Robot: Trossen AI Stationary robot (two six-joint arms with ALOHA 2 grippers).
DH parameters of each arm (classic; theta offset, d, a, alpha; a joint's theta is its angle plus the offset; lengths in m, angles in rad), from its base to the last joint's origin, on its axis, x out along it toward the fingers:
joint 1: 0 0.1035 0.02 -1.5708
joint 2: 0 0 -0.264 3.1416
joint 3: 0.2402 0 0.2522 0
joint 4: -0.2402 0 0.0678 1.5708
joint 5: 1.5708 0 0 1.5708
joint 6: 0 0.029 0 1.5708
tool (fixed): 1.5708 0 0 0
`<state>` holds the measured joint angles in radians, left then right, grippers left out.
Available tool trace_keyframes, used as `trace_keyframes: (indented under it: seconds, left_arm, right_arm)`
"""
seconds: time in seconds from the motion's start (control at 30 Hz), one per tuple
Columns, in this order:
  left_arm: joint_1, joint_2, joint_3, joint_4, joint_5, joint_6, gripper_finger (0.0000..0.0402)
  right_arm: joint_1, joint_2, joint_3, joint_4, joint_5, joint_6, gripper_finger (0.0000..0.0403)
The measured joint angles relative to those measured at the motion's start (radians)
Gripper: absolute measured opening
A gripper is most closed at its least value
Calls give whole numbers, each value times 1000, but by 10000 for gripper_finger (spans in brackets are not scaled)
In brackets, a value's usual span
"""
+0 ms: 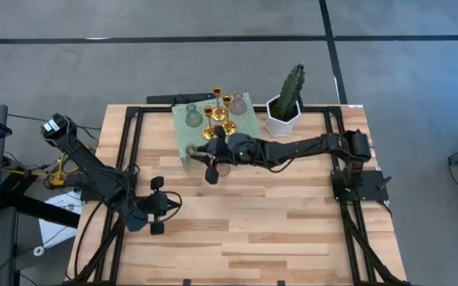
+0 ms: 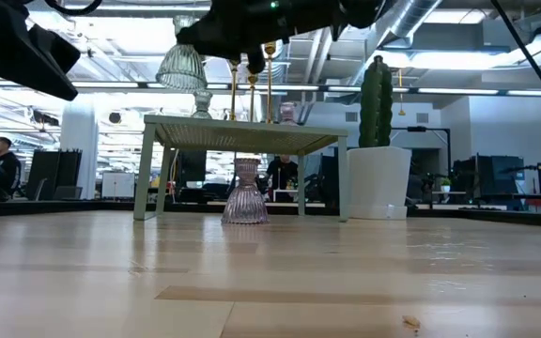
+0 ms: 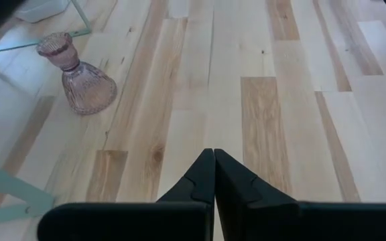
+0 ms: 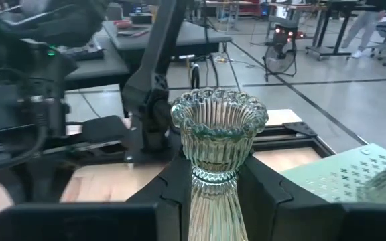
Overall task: Pick & Place candle stick holders
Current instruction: Put the green glass candle holder on the shelf
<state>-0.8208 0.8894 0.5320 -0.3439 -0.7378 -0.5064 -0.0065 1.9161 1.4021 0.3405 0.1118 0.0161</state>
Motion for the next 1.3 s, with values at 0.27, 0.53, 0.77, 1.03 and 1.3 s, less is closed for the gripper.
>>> trace_keyframes:
  seconds: [0.27, 0.53, 0.77, 1.03, 1.3]
  left_arm:
    - [0, 0, 0, -1, -21, 0, 2]
    - [0, 0, 0, -3, -21, 0, 2]
    - [0, 0, 0, -2, -21, 0, 2]
    - [0, 0, 0, 0, -21, 0, 2]
    - [0, 0, 0, 0, -27, 0, 2]
  right_arm:
    - [-36, 53, 22, 36, -7, 18, 77]
    - [-81, 90, 65, 29, 16, 11, 77]
    - [-109, 134, 82, 22, -16, 60, 77]
    - [-118, 134, 81, 16, 0, 52, 77]
    - [-139, 134, 81, 14, 25, 53, 77]
